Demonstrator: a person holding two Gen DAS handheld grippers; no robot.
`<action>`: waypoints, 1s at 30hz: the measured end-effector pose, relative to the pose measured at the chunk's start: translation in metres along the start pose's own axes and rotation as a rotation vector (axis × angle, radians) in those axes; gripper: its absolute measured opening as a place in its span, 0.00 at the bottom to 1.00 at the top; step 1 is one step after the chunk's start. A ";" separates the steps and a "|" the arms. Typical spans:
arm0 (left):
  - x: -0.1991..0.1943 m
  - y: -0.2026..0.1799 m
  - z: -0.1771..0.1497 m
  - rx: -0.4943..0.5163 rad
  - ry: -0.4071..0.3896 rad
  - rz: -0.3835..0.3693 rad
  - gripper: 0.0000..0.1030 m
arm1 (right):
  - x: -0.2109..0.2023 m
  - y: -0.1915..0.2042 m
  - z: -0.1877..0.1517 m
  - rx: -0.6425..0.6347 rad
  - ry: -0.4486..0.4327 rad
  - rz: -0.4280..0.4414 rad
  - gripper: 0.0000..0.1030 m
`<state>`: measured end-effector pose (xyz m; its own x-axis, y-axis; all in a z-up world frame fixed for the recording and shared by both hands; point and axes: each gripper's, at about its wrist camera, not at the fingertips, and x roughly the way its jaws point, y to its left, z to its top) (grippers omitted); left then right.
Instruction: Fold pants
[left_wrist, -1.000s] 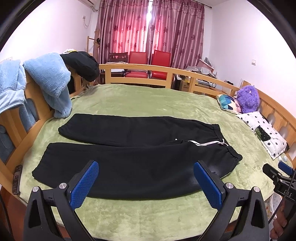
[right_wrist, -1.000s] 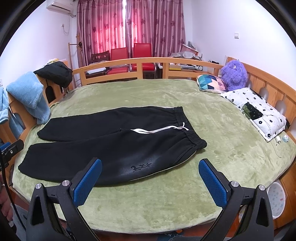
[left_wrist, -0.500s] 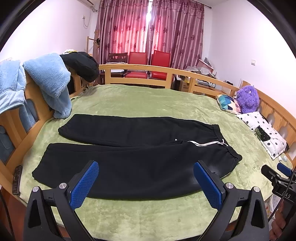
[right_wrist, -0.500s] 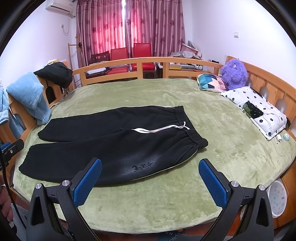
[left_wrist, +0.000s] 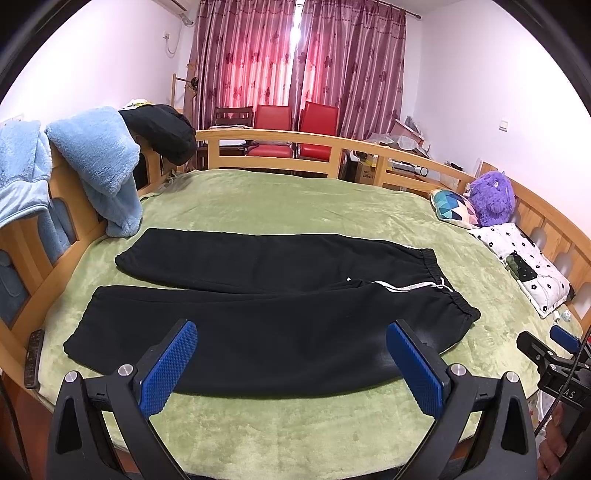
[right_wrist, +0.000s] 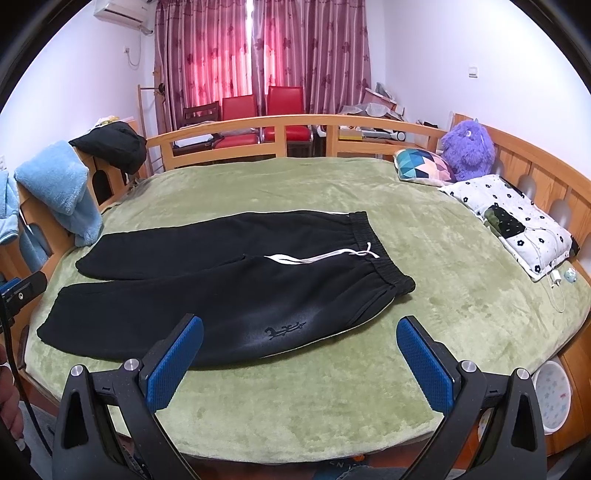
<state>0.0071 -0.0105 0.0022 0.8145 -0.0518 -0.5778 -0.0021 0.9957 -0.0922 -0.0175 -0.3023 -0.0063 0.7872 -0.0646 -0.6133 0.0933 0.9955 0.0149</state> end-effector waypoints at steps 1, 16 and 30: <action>-0.002 0.000 -0.001 0.002 -0.001 0.000 1.00 | 0.000 0.001 0.000 0.000 -0.002 -0.002 1.00; -0.009 -0.001 0.001 -0.002 -0.011 -0.002 1.00 | -0.007 0.003 -0.003 -0.017 -0.031 -0.019 1.00; 0.005 0.009 -0.006 -0.012 0.023 0.019 1.00 | 0.002 0.002 -0.009 -0.028 -0.070 -0.043 1.00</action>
<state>0.0077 -0.0022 -0.0069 0.8004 -0.0346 -0.5984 -0.0248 0.9956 -0.0907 -0.0214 -0.2999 -0.0145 0.8237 -0.1106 -0.5561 0.1113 0.9932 -0.0326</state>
